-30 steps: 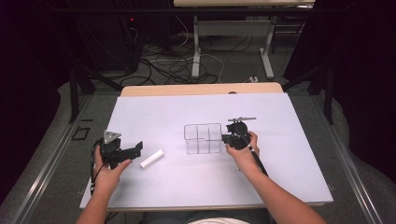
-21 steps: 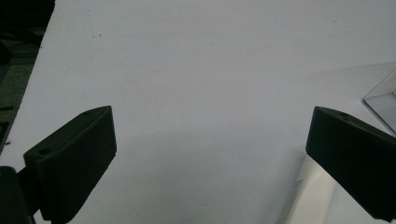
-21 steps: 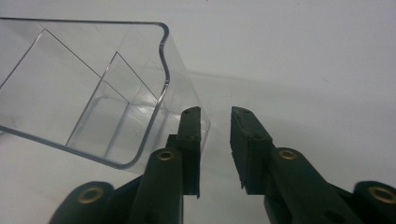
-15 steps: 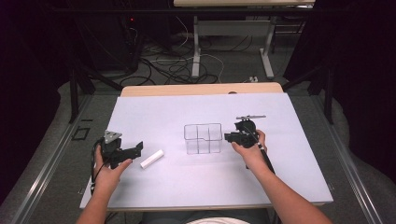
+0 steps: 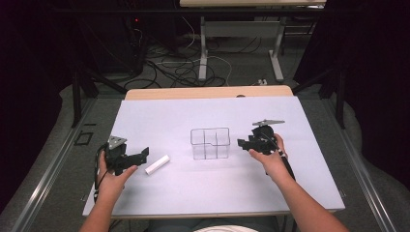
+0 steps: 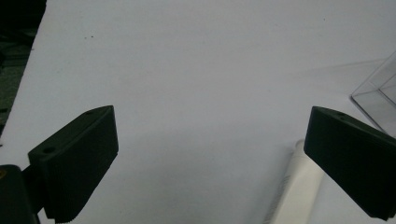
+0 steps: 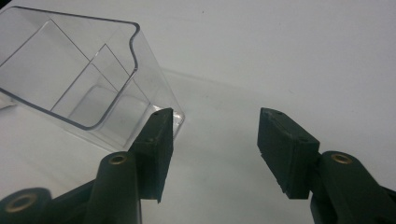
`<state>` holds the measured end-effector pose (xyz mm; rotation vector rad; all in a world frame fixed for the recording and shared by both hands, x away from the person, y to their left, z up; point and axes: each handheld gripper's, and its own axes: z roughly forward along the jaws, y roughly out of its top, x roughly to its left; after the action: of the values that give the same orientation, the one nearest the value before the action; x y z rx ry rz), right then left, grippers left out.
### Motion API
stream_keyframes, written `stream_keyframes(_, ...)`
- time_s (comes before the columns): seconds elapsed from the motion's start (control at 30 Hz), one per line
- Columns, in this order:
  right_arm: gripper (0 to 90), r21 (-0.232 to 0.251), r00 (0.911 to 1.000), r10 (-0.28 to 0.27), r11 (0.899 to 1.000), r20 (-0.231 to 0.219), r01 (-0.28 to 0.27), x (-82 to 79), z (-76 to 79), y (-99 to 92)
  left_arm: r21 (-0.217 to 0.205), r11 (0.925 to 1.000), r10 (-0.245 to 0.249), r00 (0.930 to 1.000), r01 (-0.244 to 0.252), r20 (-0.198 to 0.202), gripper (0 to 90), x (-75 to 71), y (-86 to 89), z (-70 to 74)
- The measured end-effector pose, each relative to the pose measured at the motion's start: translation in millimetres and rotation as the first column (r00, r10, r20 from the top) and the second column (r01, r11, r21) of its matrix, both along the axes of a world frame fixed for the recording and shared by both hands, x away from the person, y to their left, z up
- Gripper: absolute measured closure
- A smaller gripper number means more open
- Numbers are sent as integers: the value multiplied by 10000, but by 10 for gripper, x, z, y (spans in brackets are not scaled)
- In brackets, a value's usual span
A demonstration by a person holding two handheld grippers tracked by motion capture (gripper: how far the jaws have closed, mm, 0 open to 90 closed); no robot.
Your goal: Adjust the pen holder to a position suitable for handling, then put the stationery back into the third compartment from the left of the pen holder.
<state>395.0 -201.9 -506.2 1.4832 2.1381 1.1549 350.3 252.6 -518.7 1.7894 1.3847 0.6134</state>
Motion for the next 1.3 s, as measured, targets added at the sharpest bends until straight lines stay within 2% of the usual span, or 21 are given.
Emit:
stream_keyframes(0.07, 449, 33, 10000, 52, 10000, 53, -52, -9, 7, -16, 13, 10000, -84, 10000, 84, 35, 30, -1, -8, 2)
stream_keyframes(0.1, 390, -80, 9997, 144, 9999, 209, -142, -23, 18, -53, 102, 9998, -184, 9998, 184, -4, 29, -4, -14, 11)
stream_keyframes(0.2, 376, -91, 9995, 170, 9998, 259, -168, -43, 31, -84, 180, 9990, -401, 9992, 402, -39, 29, -14, -34, 27)
stream_keyframes(0.3, 308, -21, 9990, 47, 10000, 436, -46, -38, 37, -133, 221, 9983, -544, 9985, 543, 33, 29, -24, -61, 39)
stream_keyframes(0.37, 252, -223, 9983, 39, 9997, 579, -27, -27, 37, -149, 397, 9977, -561, 9983, 553, 177, 29, -24, -81, 41)
stream_keyframes(0.43, 200, -670, 9974, -48, 9977, 713, 96, -20, 34, -159, 494, 9964, -692, 9976, 691, 20, 30, -32, -91, 59)
stream_keyframes(0.5, 153, -678, 9975, -80, 9976, 698, 128, -8, 26, -165, 523, 9960, -728, 9973, 724, 68, 33, -34, -108, 73)
stream_keyframes(0.53, 153, -678, 9973, -102, 9976, 722, 151, 2, 24, -172, 580, 9952, -789, 9969, 787, 17, 42, -38, -114, 84)
stream_keyframes(0.57, 152, -715, 9969, -101, 9973, 783, 157, 10, 22, -179, 553, 9953, -805, 9966, 795, 163, 48, -34, -127, 80)
stream_keyframes(0.73, 144, -948, 9971, 126, 9955, 757, -54, 20, -16, -184, 779, 9913, -1058, 9944, 1057, -30, 69, -43, -173, 90)
stream_keyframes(0.9, 143, -1211, 9964, 334, 9924, 782, -237, 12, -35, -159, 1501, 9753, -1585, 9867, 1620, -353, 155, -63, -231, 81)
stream_keyframes(1.03, 146, -1240, 9951, 414, 9918, 898, -300, 9, -30, -157, 1786, 9610, -2031, 9771, 2113, -631, 159, -56, -289, 82)
stream_keyframes(1.07, 148, -1200, 9949, 428, 9923, 911, -317, 5, -25, -157, 1866, 9543, -2218, 9717, 2334, -810, 165, -55, -296, 99)
stream_keyframes(1.2, 152, -1192, 9941, 396, 9925, 1009, -275, 1, -10, -185, 2289, 9328, -2588, 9594, 2783, -1118, 235, -44, -362, 126)
stream_keyframes(1.27, 154, -1200, 9945, 376, 9924, 976, -257, 8, -14, -200, 2620, 9151, -2777, 9502, 3064, -1414, 285, -37, -396, 137)
stream_keyframes(1.3, 154, -1200, 9945, 376, 9924, 976, -257, 8, -14, -200, 2735, 9099, -2806, 9484, 3119, -1477, 285, -34, -421, 133)
